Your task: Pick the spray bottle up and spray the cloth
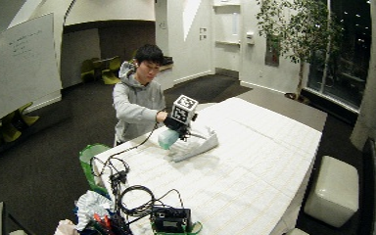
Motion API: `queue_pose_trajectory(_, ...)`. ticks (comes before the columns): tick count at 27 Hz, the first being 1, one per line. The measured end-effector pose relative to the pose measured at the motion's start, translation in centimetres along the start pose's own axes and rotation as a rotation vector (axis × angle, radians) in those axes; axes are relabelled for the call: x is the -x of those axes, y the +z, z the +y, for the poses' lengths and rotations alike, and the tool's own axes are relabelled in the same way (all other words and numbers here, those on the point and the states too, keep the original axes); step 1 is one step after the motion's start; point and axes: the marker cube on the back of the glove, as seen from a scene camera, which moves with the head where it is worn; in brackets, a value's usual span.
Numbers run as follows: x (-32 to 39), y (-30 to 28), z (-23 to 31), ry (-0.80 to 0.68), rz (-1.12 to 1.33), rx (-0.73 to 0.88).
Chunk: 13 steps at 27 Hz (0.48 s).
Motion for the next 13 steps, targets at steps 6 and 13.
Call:
queue_pose_trajectory(6, 0.3, -1.4, 0.9, 0.007, 0.006, -0.023)
queue_pose_trajectory(13, 0.4, -0.4, 0.9, 0.01, 0.005, -0.007)
